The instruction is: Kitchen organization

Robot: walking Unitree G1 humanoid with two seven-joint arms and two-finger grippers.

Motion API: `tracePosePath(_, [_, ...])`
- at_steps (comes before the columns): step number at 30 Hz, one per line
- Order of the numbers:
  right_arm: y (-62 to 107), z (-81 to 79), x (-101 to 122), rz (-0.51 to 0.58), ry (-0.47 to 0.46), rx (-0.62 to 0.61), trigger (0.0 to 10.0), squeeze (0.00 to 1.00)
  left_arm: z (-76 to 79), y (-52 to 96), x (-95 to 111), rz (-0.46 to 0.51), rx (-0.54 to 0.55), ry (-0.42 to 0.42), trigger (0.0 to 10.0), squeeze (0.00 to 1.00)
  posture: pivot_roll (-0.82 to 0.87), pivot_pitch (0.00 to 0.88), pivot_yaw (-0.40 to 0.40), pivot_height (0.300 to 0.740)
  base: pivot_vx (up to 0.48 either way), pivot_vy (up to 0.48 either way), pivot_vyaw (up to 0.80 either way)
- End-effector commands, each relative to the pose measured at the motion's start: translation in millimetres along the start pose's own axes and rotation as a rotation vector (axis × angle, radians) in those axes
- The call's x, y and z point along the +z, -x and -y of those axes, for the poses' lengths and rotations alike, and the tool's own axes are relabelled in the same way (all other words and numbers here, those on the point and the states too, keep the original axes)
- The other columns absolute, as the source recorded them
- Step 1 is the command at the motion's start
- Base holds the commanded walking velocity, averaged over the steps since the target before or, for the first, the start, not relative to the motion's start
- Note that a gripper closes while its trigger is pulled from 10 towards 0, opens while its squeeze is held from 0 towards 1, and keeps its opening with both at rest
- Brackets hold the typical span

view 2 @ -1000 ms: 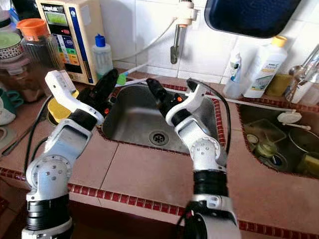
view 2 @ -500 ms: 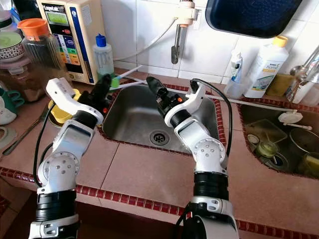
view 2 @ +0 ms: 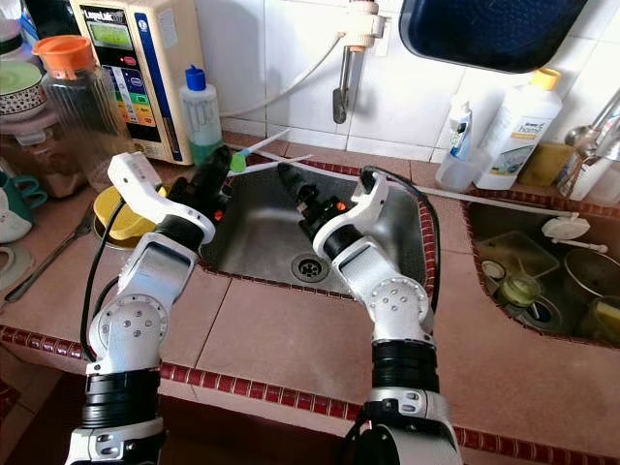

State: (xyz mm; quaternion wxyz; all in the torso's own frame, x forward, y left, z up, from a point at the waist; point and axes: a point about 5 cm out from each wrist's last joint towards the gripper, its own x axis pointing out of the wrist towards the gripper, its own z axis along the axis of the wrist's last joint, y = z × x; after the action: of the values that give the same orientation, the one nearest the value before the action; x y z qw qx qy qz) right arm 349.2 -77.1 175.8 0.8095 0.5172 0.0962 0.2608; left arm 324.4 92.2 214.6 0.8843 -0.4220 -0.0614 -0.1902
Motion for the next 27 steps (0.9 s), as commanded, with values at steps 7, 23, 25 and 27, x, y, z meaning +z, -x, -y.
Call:
tracePosePath(7, [-26.4, -29.0, -9, 0.019, -0.037, 0.116, 10.0, 0.0, 15.7, -2.6, -13, -0.061, -0.063, 0.024, 0.4, 0.0, 0.11, 0.009, -0.025, 0.74, 0.0, 0.0, 0.0])
tracePosePath(23, [-34.3, -26.9, -8, 0.064, -0.047, 0.122, 0.0, 0.0, 20.9, -0.3, -18, -0.073, -0.066, 0.044, 0.7, 0.0, 0.12, 0.012, -0.023, 0.74, 0.0, 0.0, 0.0])
tracePosePath(25, [-34.4, -26.3, -8, 0.069, -0.044, 0.118, 0.0, 0.0, 20.5, -0.1, -18, -0.073, -0.064, 0.046, 0.9, 0.0, 0.12, 0.013, -0.024, 0.74, 0.0, 0.0, 0.0])
tracePosePath(27, [-34.5, -25.6, -7, 0.073, -0.039, 0.114, 0.0, 0.0, 20.1, -0.1, -18, -0.073, -0.063, 0.046, 1.0, 0.0, 0.12, 0.013, -0.025, 0.74, 0.0, 0.0, 0.0])
